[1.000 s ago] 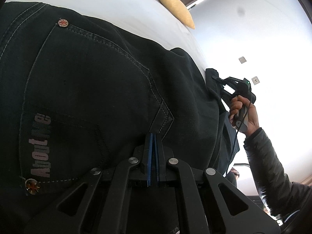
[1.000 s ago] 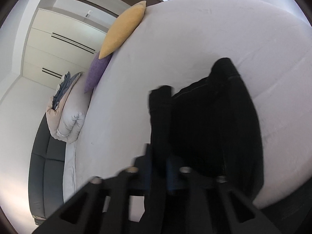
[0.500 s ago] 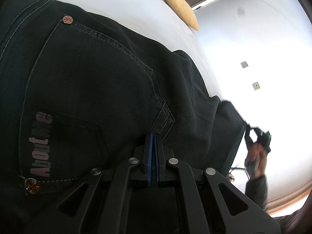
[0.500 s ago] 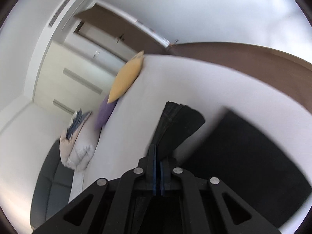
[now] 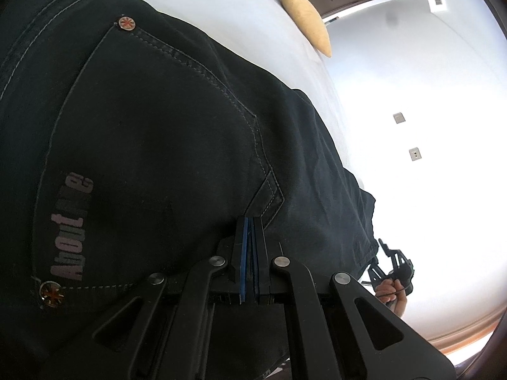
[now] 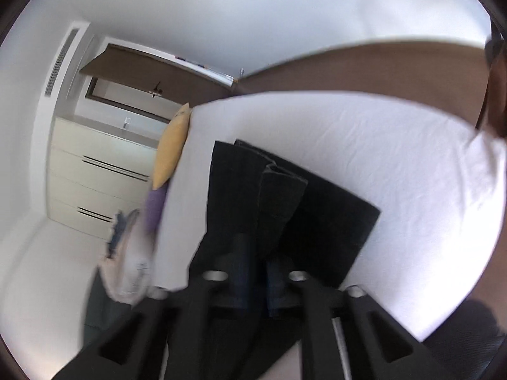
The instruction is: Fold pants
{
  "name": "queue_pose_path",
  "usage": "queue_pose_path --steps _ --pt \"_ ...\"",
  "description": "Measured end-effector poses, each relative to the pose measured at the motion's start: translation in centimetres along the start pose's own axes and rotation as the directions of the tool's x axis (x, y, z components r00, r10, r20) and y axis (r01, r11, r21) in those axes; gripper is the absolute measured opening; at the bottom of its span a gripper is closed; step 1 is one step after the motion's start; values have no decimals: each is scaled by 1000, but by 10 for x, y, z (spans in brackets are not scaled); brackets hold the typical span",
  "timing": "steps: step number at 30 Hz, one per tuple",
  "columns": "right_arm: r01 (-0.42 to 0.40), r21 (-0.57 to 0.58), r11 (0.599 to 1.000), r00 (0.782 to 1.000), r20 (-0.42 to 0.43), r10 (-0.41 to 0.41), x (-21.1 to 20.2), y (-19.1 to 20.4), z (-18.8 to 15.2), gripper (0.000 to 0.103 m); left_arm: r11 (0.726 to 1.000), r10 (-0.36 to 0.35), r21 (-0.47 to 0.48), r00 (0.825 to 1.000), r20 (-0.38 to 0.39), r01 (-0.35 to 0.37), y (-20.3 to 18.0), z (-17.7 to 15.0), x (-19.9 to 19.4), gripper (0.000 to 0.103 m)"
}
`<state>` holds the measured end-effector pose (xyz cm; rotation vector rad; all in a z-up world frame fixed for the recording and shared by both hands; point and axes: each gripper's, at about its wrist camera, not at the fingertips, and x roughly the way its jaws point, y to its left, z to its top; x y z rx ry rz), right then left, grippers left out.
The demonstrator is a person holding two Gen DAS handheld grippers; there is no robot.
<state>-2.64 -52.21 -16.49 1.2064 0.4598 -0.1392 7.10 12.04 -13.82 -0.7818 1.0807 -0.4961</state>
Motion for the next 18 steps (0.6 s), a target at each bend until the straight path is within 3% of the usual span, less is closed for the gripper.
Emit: queue_pose_path --steps 2,3,5,10,18 --pt "5 -8 1000 999 42 -5 -4 0 6 39 1000 -2 0 1000 -2 2 0 -1 -1 2" --pt "3 -14 1000 999 49 -2 -4 0 11 32 1000 -4 0 1000 -3 4 1 -1 -4 2" --pt "12 -20 1000 1000 29 -12 1 -1 17 8 1000 -5 1 1000 -2 5 1 -1 -3 2" --pt "68 -22 997 996 54 -67 -10 -1 16 7 1000 -9 4 1000 -3 9 5 -1 -11 2" --pt "86 22 996 995 56 -87 -18 -15 14 7 1000 -14 6 1000 1 14 4 0 -8 2"
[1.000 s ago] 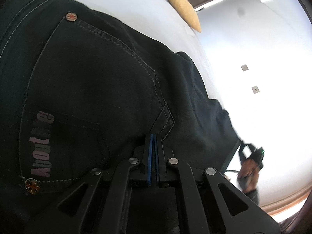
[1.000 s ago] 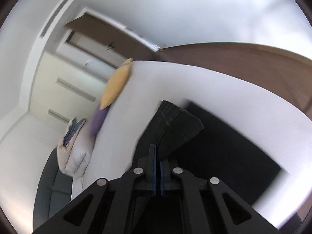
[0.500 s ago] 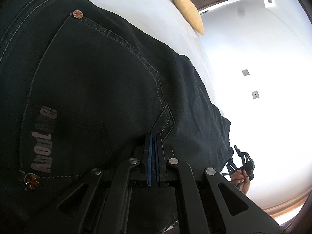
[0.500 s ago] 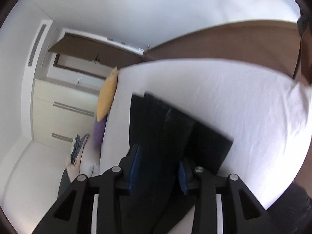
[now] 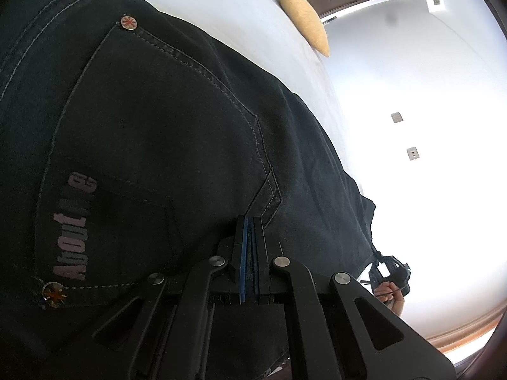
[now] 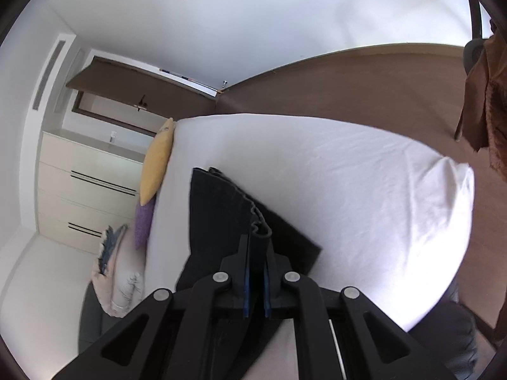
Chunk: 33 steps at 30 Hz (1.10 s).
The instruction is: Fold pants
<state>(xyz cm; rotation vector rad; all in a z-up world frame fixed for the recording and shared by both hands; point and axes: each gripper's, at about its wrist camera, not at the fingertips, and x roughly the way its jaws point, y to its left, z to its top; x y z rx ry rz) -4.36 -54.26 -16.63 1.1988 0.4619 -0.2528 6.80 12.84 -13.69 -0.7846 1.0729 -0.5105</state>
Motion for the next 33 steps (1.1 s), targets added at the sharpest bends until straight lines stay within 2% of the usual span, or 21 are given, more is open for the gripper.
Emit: queue_pose_path --steps 3,5,7,9,12,13,15,16,17,18,19,20,22,24,25,26,27,29,31,33 --pt "19 -40 999 999 40 -17 -2 -3 7 7 1000 -1 5 1000 2 1 0 0 -2 2" --pt "27 -12 1000 998 58 -26 -9 -10 11 7 1000 -3 4 1000 5 3 1 0 -4 2" --pt "96 15 995 988 124 -97 -24 -20 16 5 1000 -9 -1 1000 7 9 3 -1 -4 2" --pt "124 64 990 981 144 -133 -41 -36 25 5 1000 -15 1 1000 6 15 3 0 -5 2" --pt "159 -42 986 972 182 -149 -66 -17 22 5 1000 -12 3 1000 11 12 3 0 -6 2" --pt "143 -104 984 976 179 -123 -70 -1 16 5 1000 -10 4 1000 12 10 3 -1 -5 2" --pt "73 -200 977 992 118 -50 -66 30 1 6 1000 -4 7 1000 16 4 2 -2 -6 2" --pt "4 -256 967 999 35 5 -54 53 -14 7 1000 5 13 1000 19 -5 0 -4 -6 2" --pt "-37 -286 957 999 -25 32 -45 67 -26 13 1000 12 18 1000 19 -12 -2 -5 -7 2" --pt "-97 -321 942 991 -123 60 -28 88 -48 22 1000 18 23 1000 20 -18 -3 -6 -8 2" --pt "-153 -343 927 973 -216 81 -9 106 -72 27 999 25 30 999 20 -25 -5 -8 -8 2" --pt "-191 -355 915 957 -273 94 2 117 -90 31 999 27 34 999 20 -28 -5 -9 -9 2" --pt "-262 -397 880 906 -414 84 39 143 -141 31 999 33 42 999 19 -33 -6 -11 -14 2" --pt "-285 -410 866 868 -494 52 65 151 -174 31 998 38 50 999 23 -39 -7 -16 -17 2" --pt "-268 -404 875 851 -526 18 79 148 -186 31 998 38 54 999 24 -40 -6 -18 -19 2" --pt "-241 -398 885 841 -541 -14 87 142 -191 31 997 39 61 999 24 -41 -5 -20 -22 2" --pt "-190 -401 896 828 -555 -73 96 131 -197 25 997 44 67 999 24 -46 -5 -22 -23 2" --pt "-123 -449 885 837 -527 -151 94 113 -195 0 995 48 82 999 20 -49 -4 -29 -27 2" --pt "-115 -476 872 852 -499 -160 80 102 -185 0 993 58 106 998 11 -59 -6 -35 -29 2" --pt "-59 -519 853 877 -435 -204 58 92 -171 0 988 75 132 997 10 -76 -11 -40 -32 2"
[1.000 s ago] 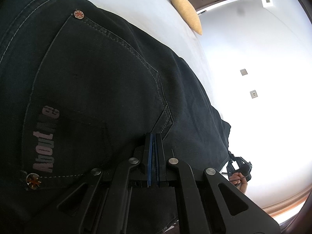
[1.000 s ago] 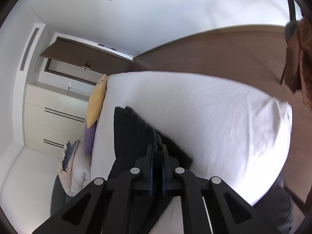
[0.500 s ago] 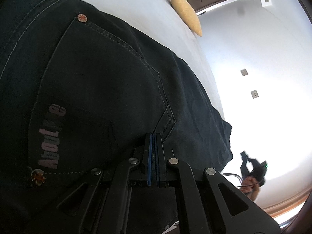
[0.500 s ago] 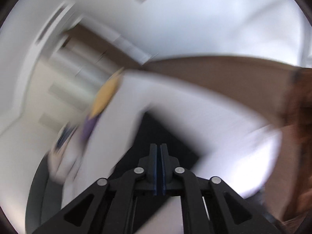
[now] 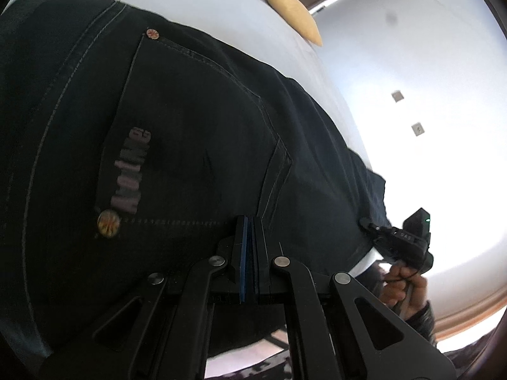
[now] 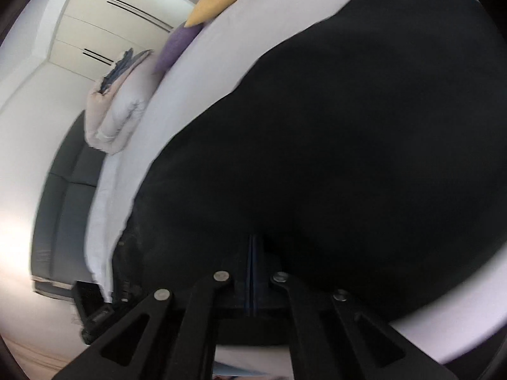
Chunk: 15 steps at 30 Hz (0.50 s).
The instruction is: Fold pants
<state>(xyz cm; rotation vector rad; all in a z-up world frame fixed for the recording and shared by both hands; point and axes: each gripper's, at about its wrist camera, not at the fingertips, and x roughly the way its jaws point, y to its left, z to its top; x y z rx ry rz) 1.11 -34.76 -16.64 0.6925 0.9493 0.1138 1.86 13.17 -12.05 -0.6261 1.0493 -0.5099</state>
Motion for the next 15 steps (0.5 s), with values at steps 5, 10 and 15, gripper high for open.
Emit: queue_pose_path --steps 5,10,15 --pt "103 33 994 995 6 -103 -36 -28 -6 0 999 12 31 999 31 -13 -18 4 -10 2" --pt "156 -24 987 987 28 -155 -50 12 -6 4 992 -63 108 998 19 60 -63 26 18 2" --pt "-116 -97 989 990 -95 107 4 69 -16 16 990 12 141 993 -116 5 -72 13 71 2"
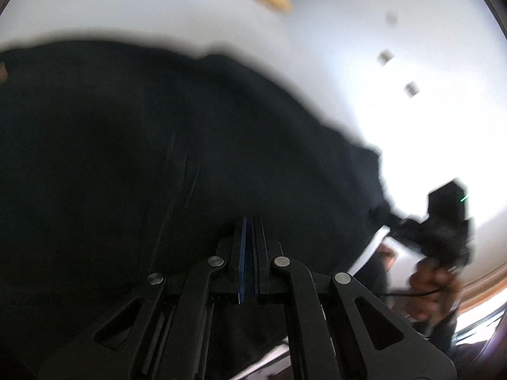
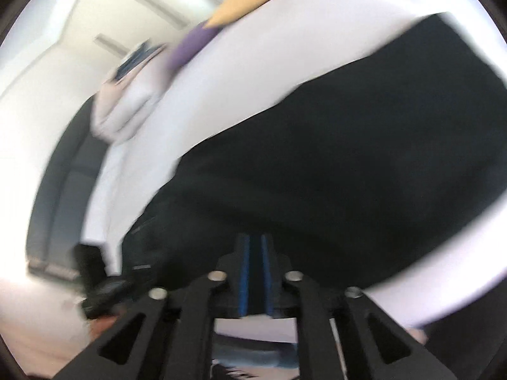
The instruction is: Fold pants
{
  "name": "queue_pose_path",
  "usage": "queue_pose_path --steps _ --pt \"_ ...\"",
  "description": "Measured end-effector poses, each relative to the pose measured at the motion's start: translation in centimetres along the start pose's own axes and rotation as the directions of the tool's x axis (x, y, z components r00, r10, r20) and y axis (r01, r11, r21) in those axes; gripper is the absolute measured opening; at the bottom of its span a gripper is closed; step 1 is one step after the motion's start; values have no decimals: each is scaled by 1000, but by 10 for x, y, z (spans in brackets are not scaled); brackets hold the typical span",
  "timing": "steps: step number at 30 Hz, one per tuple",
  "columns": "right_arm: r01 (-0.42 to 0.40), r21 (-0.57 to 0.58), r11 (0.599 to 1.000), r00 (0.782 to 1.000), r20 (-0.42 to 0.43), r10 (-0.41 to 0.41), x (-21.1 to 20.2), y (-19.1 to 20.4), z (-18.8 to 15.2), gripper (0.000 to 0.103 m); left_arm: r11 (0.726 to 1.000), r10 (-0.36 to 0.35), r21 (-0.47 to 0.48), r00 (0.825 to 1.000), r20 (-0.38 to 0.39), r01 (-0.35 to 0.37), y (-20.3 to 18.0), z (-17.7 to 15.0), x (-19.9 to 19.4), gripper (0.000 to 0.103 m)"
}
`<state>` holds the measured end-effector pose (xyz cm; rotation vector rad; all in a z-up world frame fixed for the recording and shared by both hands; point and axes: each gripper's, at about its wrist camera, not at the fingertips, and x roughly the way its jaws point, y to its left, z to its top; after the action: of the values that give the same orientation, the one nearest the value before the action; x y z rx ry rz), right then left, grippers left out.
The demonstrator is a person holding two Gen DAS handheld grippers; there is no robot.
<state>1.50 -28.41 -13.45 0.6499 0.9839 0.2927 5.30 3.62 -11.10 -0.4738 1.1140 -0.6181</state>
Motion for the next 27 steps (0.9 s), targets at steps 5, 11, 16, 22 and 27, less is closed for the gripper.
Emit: queue_pose_path --steps 5,11,16,22,27 --pt "-5 37 999 991 -132 10 40 -18 -23 0 1000 -19 -12 1000 17 19 9 -22 -13 2" --pt "19 62 998 994 -112 -12 4 -34 -26 0 1000 -29 3 1000 4 29 10 -43 -24 2" --pt "126 -18 992 989 -82 -127 -25 -22 -10 5 997 23 77 998 -53 -18 -8 -48 -22 2" --pt "-39 -15 999 999 -20 39 -18 -5 28 25 988 31 153 999 21 -33 -40 -2 -23 2" --pt "-202 128 971 976 -59 211 48 -13 67 26 998 -8 58 1000 19 7 -35 55 26 2"
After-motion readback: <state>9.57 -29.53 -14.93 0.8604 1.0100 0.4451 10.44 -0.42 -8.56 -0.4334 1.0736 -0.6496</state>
